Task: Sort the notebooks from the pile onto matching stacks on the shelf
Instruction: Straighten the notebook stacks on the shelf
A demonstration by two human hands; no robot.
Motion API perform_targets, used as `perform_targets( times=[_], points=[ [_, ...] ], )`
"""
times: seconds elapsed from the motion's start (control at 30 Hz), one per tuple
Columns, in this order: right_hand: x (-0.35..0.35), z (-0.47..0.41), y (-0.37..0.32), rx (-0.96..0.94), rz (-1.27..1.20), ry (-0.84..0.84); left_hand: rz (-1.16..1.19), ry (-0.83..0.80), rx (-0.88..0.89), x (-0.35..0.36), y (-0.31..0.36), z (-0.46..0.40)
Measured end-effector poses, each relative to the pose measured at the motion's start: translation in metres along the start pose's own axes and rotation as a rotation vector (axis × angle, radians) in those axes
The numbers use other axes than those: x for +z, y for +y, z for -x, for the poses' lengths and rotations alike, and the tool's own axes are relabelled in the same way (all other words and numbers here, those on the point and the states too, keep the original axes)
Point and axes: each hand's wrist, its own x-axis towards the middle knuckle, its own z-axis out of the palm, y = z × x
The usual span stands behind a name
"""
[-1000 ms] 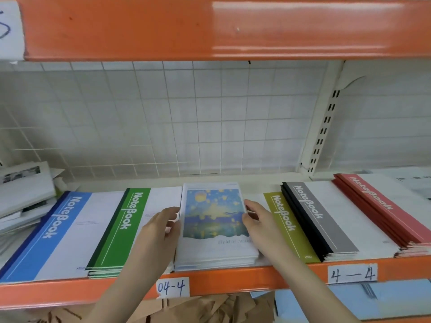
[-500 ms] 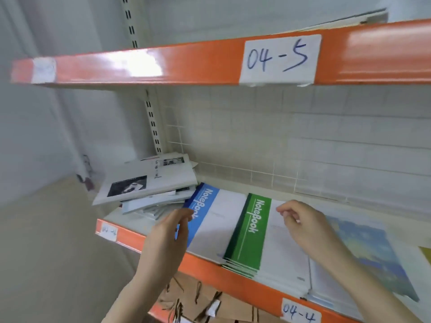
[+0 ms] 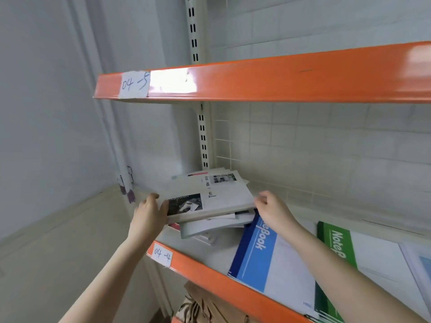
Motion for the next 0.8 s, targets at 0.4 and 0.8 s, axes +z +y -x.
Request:
perform_targets(
  times=[0.4, 0.8],
  points=[
    [0.024, -0.014, 0.013, -0.004, -0.32, 0.097, 0.85, -0.285, -0.375, -0.003, 0.002, -0.015],
    [0.025, -0.034, -0.005, 0.066, -0.058, 0.022, 1.184, -0.469, -0.543, -0.009, -0.001, -0.019]
  ],
)
